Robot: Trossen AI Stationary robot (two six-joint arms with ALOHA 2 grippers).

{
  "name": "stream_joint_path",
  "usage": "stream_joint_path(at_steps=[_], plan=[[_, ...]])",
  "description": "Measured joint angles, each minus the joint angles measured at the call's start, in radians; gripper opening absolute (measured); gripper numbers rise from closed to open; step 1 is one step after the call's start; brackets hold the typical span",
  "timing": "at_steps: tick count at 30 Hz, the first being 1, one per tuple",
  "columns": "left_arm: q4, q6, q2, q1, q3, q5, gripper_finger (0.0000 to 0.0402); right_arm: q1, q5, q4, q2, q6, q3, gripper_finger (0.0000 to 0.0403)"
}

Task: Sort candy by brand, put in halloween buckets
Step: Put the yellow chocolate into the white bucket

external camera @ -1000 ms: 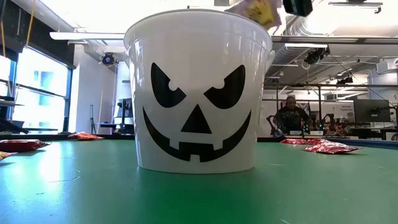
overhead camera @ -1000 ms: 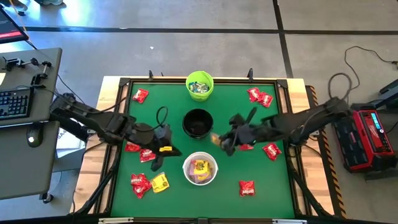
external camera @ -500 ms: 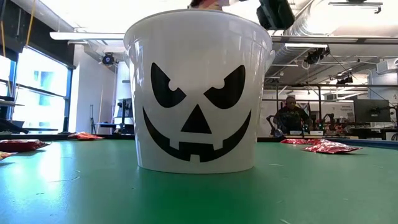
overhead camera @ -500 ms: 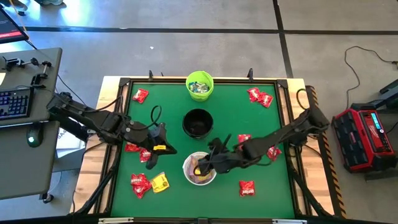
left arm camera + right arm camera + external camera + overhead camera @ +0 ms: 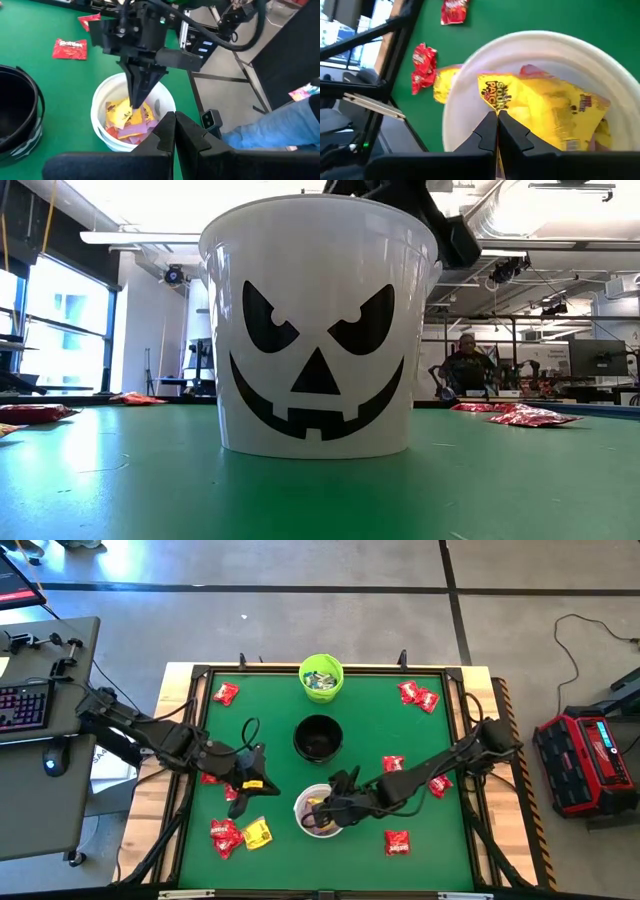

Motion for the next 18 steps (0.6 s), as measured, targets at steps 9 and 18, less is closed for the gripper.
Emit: stream_joint_path(at_steps=[9, 18], plan=[[-0.006, 0.004, 0.0, -0.013, 0.0, 0.0, 0.0, 0.0, -0.008, -0.026, -0.006, -0.021, 0.0, 0.0057], [-0.016, 0.004, 0.0, -0.013, 0.0, 0.0, 0.0, 0.007, -0.064, -0.031, -0.007, -0.112, 0.022, 0.0195]])
